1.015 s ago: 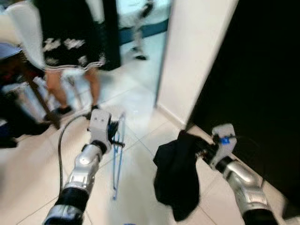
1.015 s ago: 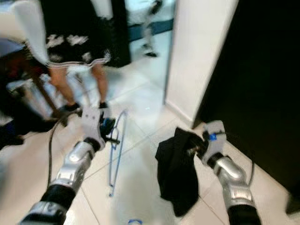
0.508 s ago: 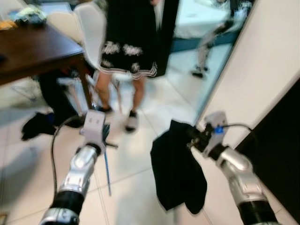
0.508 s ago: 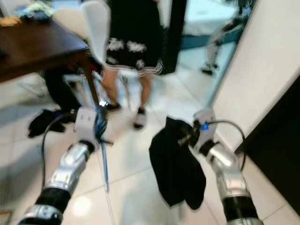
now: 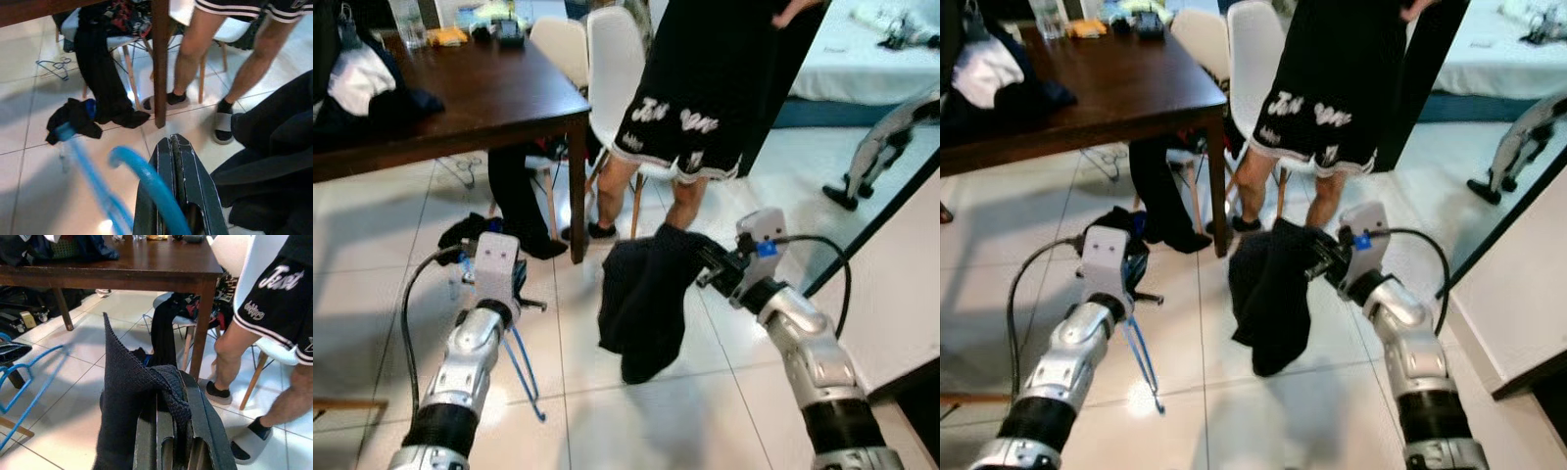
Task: Hang hanger
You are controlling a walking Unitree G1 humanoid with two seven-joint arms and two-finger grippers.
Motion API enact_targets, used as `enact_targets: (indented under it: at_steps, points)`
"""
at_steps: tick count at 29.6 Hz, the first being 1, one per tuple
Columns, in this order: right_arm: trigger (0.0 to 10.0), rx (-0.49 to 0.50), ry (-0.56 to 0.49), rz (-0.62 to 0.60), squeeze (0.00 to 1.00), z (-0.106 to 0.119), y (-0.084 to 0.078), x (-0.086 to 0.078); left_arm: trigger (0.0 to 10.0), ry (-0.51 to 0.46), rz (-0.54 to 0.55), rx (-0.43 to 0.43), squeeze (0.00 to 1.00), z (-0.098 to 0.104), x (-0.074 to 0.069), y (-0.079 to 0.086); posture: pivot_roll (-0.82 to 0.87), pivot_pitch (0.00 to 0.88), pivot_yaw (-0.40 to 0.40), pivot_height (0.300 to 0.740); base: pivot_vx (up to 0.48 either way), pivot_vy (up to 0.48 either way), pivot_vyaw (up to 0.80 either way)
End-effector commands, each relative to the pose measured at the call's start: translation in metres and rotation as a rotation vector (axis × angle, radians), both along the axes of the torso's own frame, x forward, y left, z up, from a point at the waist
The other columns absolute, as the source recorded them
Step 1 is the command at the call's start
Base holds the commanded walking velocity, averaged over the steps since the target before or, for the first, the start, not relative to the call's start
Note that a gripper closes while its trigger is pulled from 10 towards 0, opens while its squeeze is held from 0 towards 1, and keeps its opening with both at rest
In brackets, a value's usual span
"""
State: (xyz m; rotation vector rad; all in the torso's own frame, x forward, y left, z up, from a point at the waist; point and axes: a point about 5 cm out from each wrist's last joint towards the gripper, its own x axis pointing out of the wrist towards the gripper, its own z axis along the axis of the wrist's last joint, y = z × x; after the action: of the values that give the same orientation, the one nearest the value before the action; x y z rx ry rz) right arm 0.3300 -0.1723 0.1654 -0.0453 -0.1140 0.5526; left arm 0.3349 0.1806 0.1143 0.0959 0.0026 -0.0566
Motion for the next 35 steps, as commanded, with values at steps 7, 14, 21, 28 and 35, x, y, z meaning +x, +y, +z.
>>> enact_targets:
  at_steps: [7,14,21,28,35]
  points:
    - [10.0,0.014,-0.079,0.013,0.00,0.025,0.007,0.002,10.0,0.018,-0.023,0.000,0.00,-0.002,-0.002,-0.009,0.09,0.117,-0.055,0.740,0.303,0.000,0.00]
    - [10.0,0.019,-0.148,0.055,0.00,0.047,0.023,0.007,10.0,0.027,-0.033,0.003,0.00,-0.003,0.000,-0.012,0.09,0.106,-0.056,0.740,0.302,0.000,0.00]
    - [10.0,0.027,-0.174,0.084,0.00,0.057,0.035,0.012,10.0,0.076,-0.033,-0.006,0.00,-0.016,-0.005,-0.012,0.10,0.102,-0.064,0.740,0.310,0.000,0.00]
    - [10.0,0.027,-0.150,0.090,0.00,0.052,0.044,0.013,10.0,0.069,-0.055,-0.027,0.00,-0.013,-0.005,-0.018,0.10,0.107,-0.071,0.740,0.412,0.000,0.00]
    - [10.0,0.031,-0.134,0.082,0.00,0.048,0.046,0.012,10.0,0.051,-0.065,-0.030,0.00,-0.008,-0.003,-0.020,0.10,0.109,-0.070,0.740,0.480,0.000,0.00]
